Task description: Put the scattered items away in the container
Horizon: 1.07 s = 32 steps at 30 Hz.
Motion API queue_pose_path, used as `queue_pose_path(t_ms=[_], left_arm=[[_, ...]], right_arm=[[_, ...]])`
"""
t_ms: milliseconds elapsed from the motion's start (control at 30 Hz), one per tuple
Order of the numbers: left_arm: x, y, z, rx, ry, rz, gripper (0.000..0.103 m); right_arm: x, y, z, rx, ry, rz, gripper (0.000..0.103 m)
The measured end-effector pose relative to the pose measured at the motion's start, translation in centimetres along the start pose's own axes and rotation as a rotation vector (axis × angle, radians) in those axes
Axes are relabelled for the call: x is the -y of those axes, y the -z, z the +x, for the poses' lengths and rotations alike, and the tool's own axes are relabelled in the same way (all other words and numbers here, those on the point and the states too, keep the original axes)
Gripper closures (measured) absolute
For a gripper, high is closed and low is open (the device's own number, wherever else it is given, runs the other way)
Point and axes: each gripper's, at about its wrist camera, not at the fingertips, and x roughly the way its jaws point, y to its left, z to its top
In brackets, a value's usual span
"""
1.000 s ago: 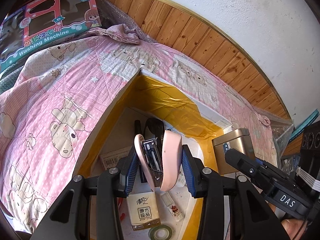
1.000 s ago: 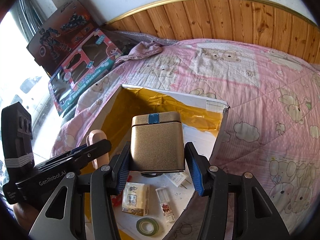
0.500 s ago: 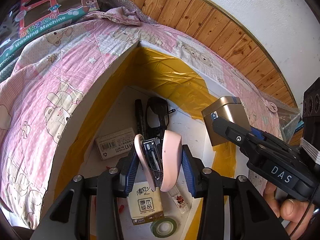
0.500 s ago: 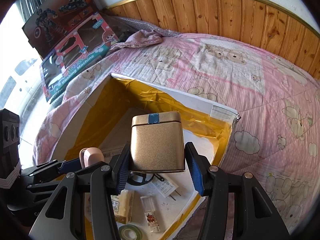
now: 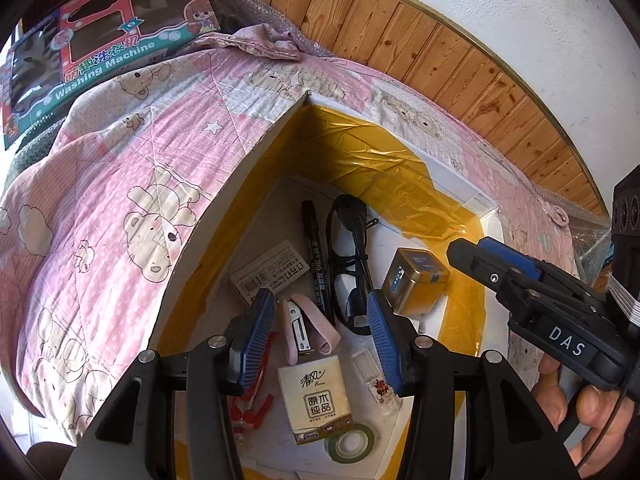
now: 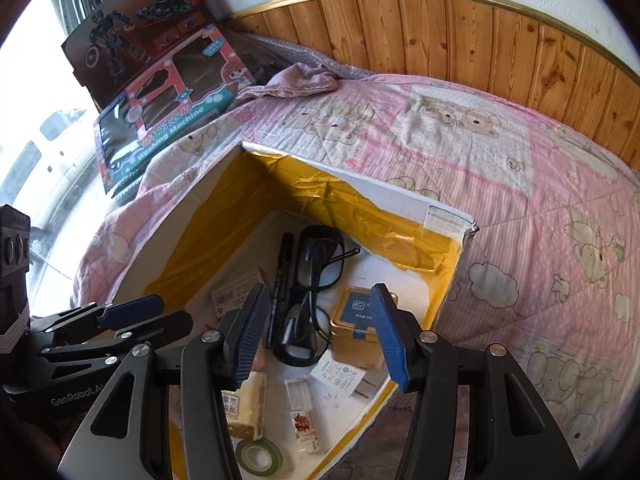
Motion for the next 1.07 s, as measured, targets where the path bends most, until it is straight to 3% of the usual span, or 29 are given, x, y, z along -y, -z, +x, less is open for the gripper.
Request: queue_pose_path(t_ms=[200,533,667,900,1067], left_arm=[[0.7,2.2,-2.1,0.031,-0.064,0.05,0.053],[2.4,5.9,-5.5,0.043,-0.045,0.065,0.053],[2.7,7.2,-7.2,0.059,-0.032,0.066,0.053],[3.4,9.2,-9.7,0.077,-0.027,0.083,0.052],[4.1,10.5,-11.0,0.09,-0.023,0.1,0.052]], right_arm=[[-1.8,2.6,-2.6,-0.007,0.005,-0.064,0.047],[-4.4,7.8,-7.6,-0.018,0.029,-0.184,0.047],[-5.8,9.9,-8.8,-0.028,0.085,-0.257,0.047],[-5.7,12.9,-9.4,-0.067,0.071,-0.188,0.047],[-6.6,14.0,-10.3,-0.047,0.084,-0.198,0.047]])
